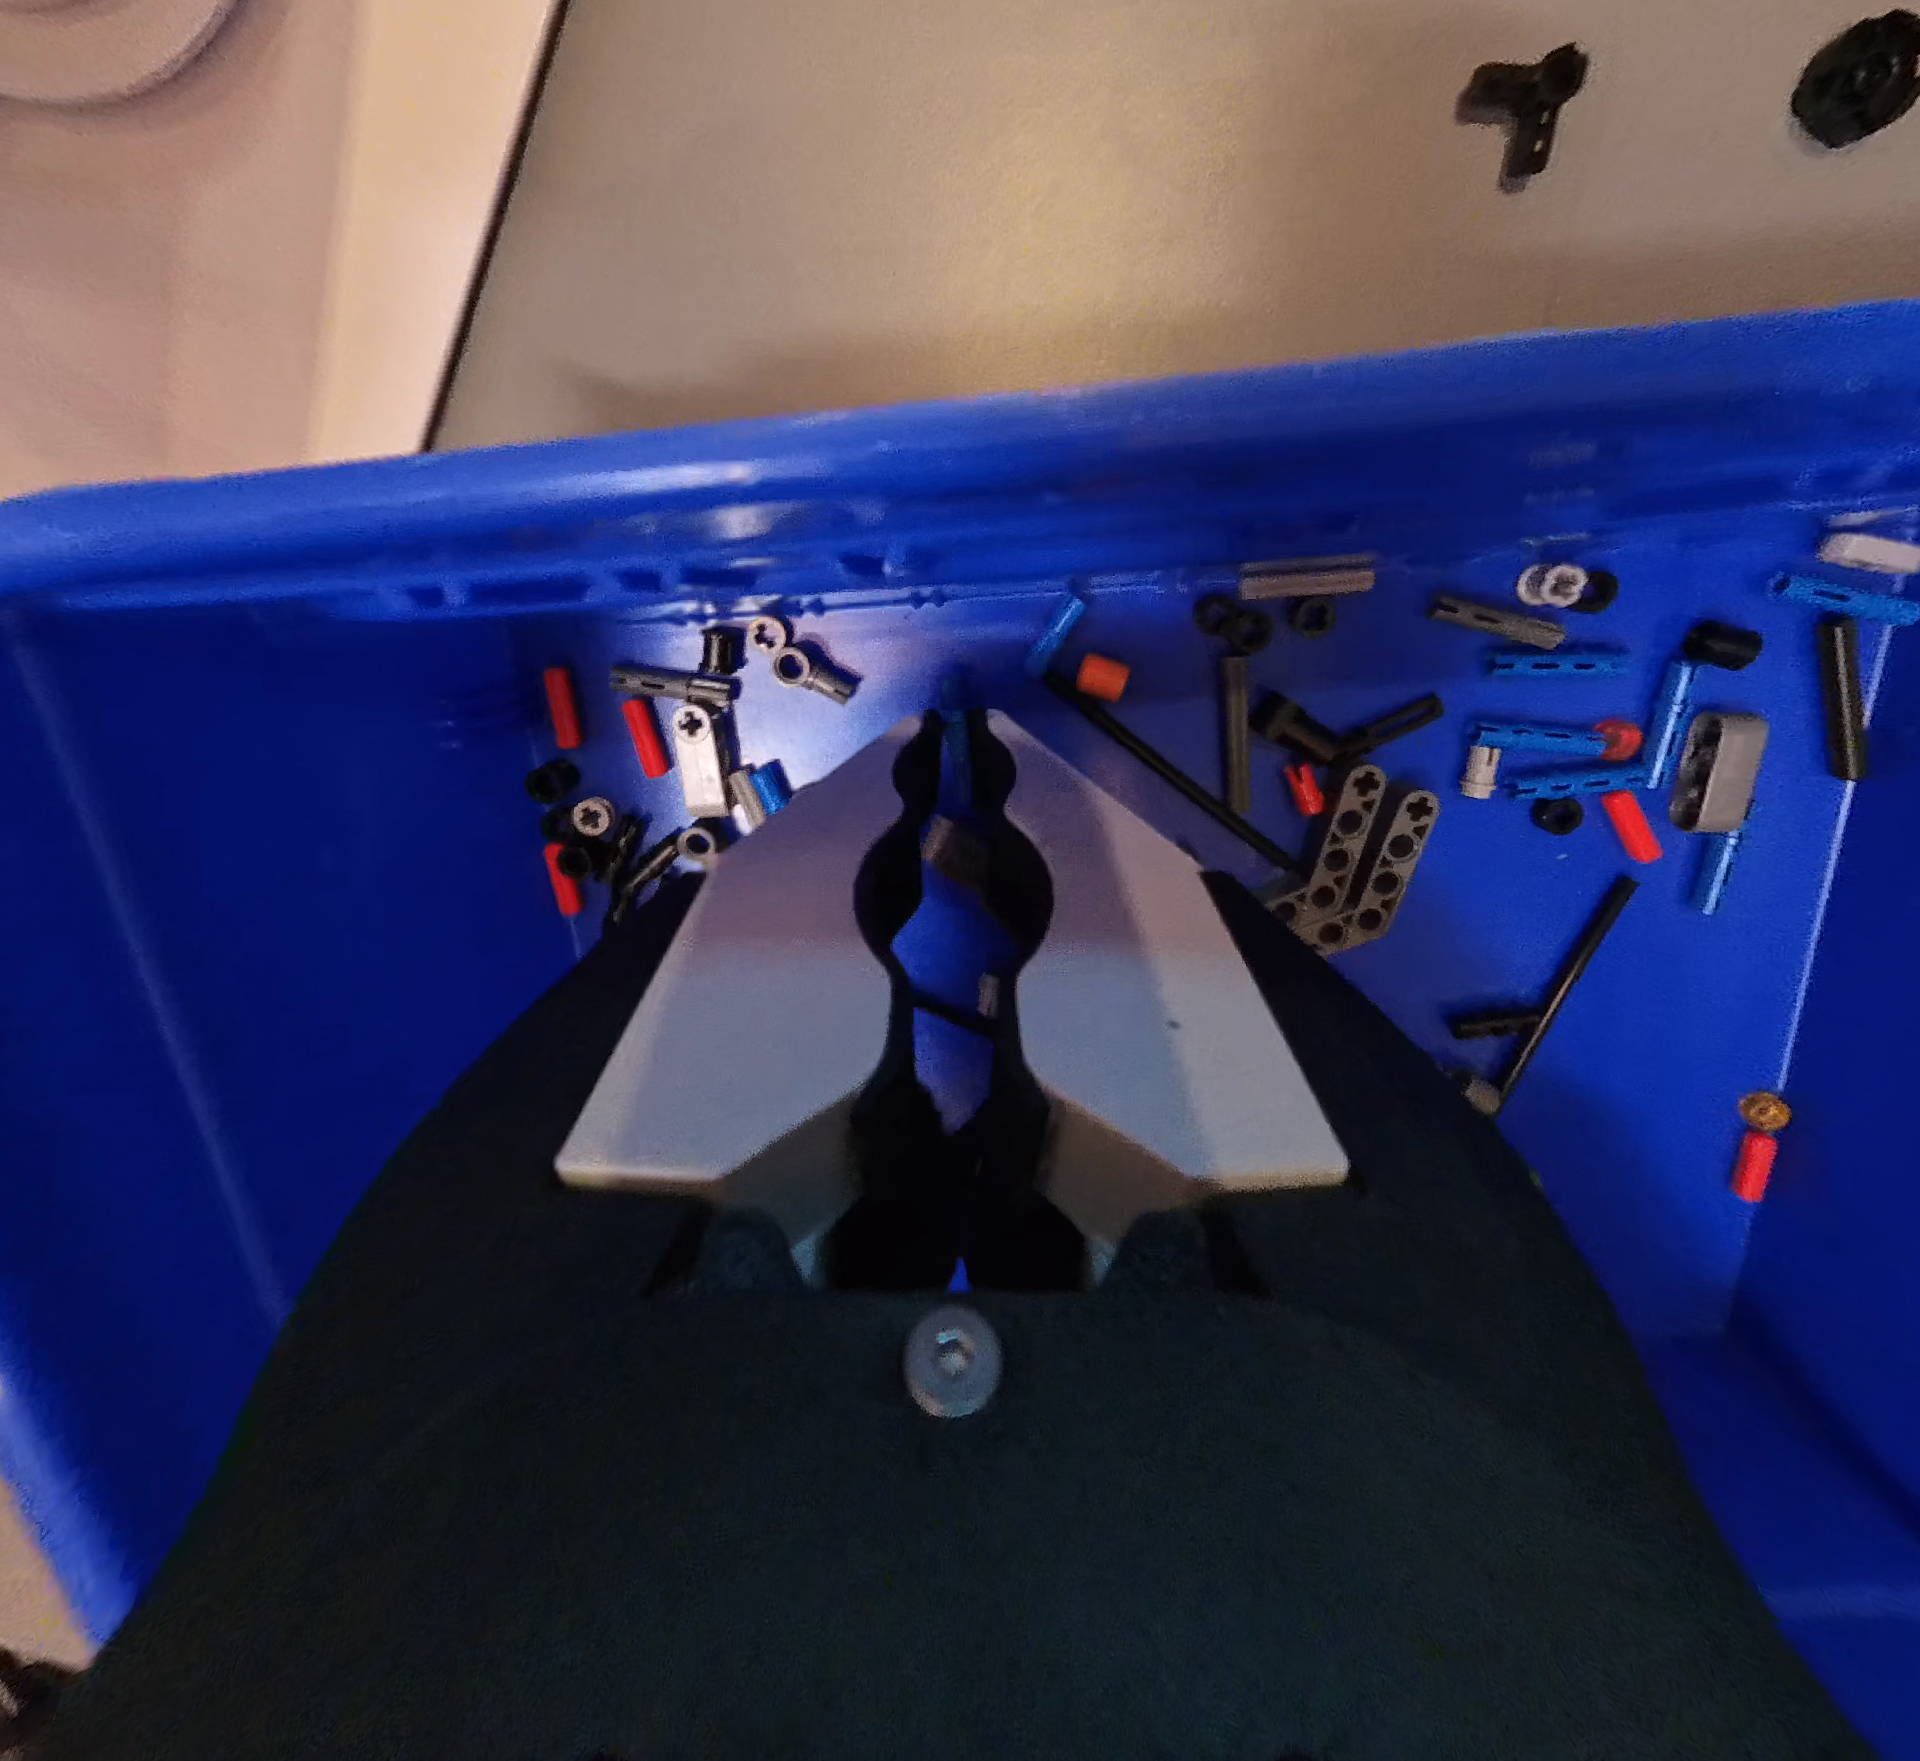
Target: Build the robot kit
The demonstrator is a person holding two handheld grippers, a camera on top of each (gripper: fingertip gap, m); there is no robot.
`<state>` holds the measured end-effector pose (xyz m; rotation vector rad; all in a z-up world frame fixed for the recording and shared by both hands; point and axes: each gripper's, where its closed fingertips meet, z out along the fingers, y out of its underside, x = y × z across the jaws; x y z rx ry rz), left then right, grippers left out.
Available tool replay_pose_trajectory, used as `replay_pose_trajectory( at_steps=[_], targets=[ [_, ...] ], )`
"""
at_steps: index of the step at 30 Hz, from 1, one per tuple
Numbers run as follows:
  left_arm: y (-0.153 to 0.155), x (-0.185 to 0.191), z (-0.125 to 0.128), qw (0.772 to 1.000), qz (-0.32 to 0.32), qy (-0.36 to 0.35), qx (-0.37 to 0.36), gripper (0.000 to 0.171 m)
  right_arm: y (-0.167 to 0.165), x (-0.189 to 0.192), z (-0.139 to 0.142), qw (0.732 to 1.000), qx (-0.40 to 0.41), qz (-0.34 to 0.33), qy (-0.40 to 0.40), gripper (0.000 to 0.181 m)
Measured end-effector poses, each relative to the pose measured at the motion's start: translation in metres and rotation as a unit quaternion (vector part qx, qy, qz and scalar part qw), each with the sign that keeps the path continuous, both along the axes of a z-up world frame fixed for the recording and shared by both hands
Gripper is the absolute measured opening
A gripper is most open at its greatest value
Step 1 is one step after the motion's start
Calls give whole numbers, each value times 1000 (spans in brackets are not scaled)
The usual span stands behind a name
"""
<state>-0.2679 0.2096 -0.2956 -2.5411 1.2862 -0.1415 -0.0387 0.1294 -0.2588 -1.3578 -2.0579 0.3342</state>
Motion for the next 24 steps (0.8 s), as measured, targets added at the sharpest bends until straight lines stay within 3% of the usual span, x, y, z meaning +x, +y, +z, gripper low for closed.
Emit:
replay_pose_trajectory(
  at_steps=[3, 7, 10, 12, 15, 20, 24],
  targets=[
    [2, -5, 29, 999, 6, -4, 31, 3, -1, 0, 1, 1000, 1, 1, 1, 42],
    [6, -6, 96, 995, 7, -14, 101, 2, -1, 0, 0, 1000, 1, 1, -1, 42],
    [8, 16, 146, 988, -15, -29, 150, 2, -1, -1, 0, 1000, 0, 2, -2, 42],
    [8, 41, 161, 986, -45, -33, 158, 2, -1, -1, -1, 1000, 0, 1, -3, 42],
    [11, 85, 154, 985, -99, -21, 141, 2, 0, 0, -2, 1000, 1, 0, -6, 42],
    [18, 147, 103, 979, -186, 33, 78, 2, -1, 0, 0, 1000, 3, 1, -2, 42],
    [18, 173, 62, 973, -221, 65, 16, 3, -2, 1, 2, 1000, 2, 2, 1, 42]
  ],
)
